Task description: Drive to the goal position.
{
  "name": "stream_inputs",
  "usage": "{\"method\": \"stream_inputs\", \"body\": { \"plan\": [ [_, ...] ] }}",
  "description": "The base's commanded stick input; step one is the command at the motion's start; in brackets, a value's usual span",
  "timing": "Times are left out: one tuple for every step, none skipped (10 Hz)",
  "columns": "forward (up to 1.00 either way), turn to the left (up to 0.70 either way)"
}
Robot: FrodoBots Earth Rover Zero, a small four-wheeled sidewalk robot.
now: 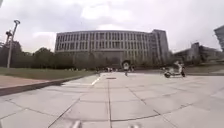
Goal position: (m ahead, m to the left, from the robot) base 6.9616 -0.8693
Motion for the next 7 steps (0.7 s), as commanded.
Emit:
{"method": "stream_inputs", "body": {
  "plan": [
    [0.70,0.00],
    [0.70,0.00],
    [0.70,0.00],
    [0.70,0.00],
    [0.70,0.00],
    [0.70,0.00],
    [0.70,0.00]
  ]
}}
